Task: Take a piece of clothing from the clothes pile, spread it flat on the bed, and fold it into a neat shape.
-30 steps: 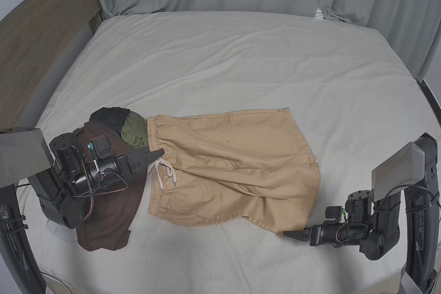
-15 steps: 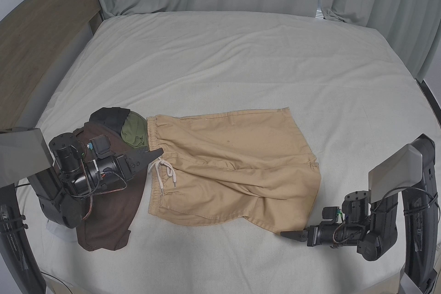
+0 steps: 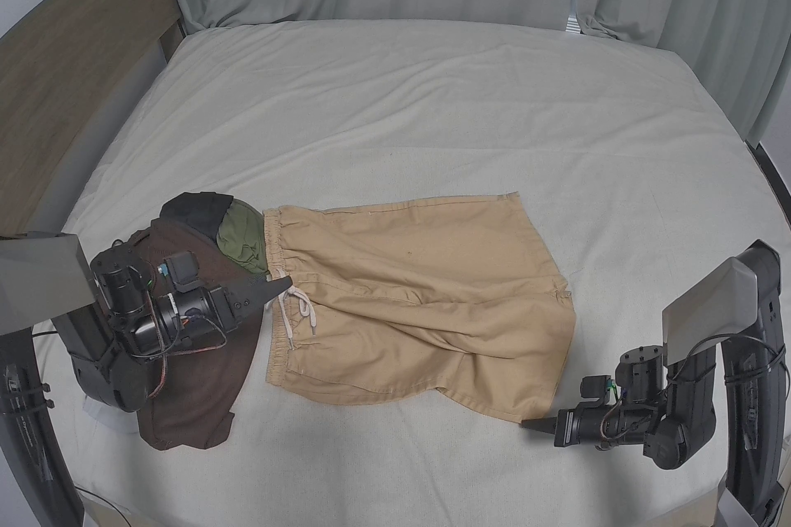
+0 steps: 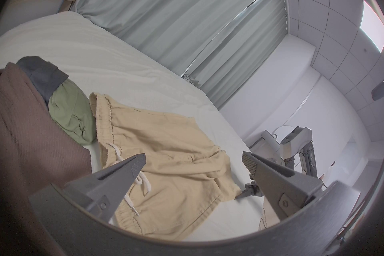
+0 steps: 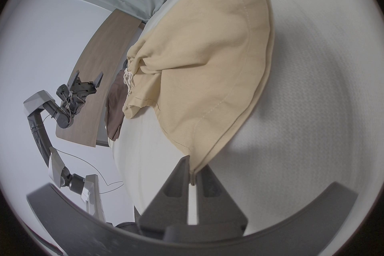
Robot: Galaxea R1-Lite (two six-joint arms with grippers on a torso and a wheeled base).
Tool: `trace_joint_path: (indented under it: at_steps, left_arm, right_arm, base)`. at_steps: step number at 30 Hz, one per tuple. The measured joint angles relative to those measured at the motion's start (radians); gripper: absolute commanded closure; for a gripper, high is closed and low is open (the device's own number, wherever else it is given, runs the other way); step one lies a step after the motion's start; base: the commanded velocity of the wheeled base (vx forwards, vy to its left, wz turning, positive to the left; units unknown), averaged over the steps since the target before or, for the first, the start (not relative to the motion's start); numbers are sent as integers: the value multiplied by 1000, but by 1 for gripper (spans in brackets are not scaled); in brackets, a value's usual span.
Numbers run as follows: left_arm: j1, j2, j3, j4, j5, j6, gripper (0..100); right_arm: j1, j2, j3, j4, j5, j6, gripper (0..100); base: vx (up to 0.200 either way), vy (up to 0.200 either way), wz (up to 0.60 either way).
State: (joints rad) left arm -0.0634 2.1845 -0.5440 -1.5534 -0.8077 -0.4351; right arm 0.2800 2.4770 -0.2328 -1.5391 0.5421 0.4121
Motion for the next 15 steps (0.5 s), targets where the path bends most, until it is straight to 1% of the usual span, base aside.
trace_joint_path:
  at_steps: [6,15]
  left_arm:
    - [32,36,32,0,-45,11,0]
    - [62,123,70,0,-56,89,0]
  right_arm:
    - [-3,-3,2,-2,-1,-1,100]
    - [-3,-5,3,-3,-21,-2,100]
  base:
    - [0,0,0]
    - [0,0,0]
